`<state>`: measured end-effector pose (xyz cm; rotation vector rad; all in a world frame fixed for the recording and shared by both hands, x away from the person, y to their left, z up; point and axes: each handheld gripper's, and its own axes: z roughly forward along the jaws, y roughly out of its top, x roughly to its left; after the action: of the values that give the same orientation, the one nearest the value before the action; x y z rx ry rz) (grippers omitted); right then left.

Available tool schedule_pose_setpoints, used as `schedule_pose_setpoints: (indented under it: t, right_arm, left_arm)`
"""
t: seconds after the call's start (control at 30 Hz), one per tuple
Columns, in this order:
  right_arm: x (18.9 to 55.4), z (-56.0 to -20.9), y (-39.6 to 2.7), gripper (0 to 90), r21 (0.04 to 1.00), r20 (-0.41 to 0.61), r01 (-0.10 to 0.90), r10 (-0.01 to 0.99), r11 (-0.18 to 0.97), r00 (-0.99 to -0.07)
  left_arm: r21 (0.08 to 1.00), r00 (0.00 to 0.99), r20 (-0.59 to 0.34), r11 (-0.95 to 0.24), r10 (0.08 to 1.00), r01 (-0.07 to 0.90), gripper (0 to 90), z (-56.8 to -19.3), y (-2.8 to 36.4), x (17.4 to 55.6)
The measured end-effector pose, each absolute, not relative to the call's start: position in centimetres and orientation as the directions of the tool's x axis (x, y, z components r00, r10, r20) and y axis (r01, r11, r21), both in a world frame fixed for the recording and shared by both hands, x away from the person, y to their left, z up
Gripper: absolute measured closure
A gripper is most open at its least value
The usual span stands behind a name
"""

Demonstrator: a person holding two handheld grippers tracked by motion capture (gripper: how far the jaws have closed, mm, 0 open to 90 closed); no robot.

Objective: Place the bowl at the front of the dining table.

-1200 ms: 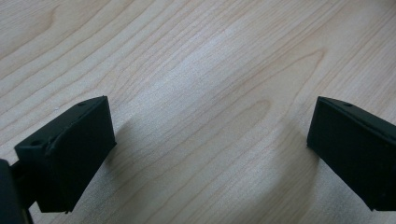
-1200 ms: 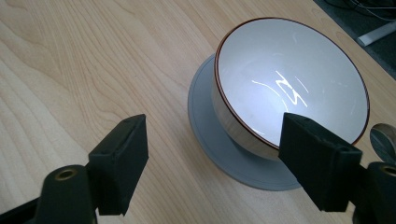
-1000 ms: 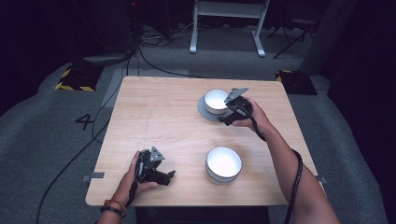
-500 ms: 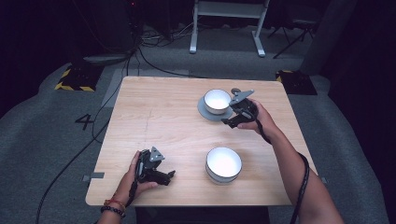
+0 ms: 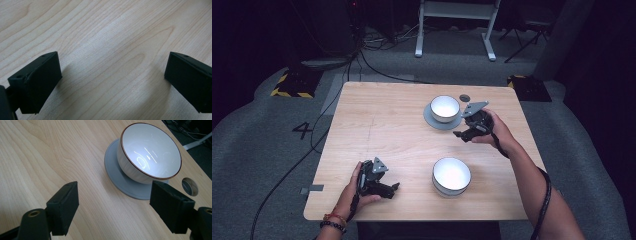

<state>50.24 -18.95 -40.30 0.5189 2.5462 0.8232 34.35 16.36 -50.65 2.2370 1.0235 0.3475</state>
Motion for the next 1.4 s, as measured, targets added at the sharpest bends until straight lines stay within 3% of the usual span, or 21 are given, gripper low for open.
schedule_pose_setpoints:
  t: [1.4]
  right_arm:
    - [45.9,-40.4,-22.1,22.4,0.603,-0.318,0.174,0.435,0.778,-0.843]
  left_arm:
    - [0.654,0.662,-0.025,-0.489,0.749,0.577,1.0,-50.7,16.4,34.4]
